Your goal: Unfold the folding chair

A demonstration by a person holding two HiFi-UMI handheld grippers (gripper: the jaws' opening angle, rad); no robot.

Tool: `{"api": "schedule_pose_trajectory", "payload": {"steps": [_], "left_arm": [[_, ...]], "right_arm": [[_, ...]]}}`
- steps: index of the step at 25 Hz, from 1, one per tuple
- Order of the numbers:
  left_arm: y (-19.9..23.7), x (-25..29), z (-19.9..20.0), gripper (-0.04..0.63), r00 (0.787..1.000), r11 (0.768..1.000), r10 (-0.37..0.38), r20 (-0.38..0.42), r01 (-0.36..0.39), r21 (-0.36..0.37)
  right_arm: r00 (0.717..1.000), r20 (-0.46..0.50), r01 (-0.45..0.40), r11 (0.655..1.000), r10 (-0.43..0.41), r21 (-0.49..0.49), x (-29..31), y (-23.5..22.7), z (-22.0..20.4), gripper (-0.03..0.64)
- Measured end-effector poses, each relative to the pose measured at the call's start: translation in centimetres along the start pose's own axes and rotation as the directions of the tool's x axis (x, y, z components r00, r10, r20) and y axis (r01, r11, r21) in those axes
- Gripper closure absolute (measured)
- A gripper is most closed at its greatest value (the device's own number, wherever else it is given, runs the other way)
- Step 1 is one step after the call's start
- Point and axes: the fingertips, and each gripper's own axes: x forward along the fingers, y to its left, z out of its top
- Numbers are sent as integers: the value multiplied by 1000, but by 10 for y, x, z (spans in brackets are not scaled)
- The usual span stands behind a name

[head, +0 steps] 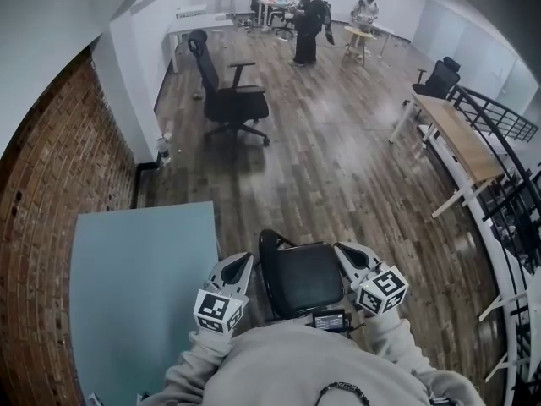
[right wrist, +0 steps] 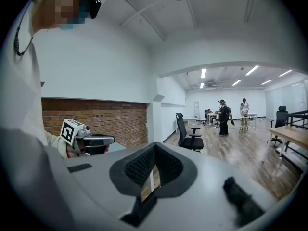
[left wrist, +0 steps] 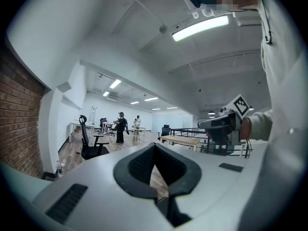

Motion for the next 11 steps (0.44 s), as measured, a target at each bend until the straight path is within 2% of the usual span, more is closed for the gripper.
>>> {"api": "schedule_pose_trajectory", "payload": {"steps": [6,11], "left_arm": [[4,-4,6,591,1000,1000,-6,20,6,-3],[8,-16,8,591,1000,1000,-26,17,26,8]], "right_arm": [[1000,19,-5,1000,5,-15,1,3,9,609],[998,28,-56,998,57,-24,8,14,11,609]]}}
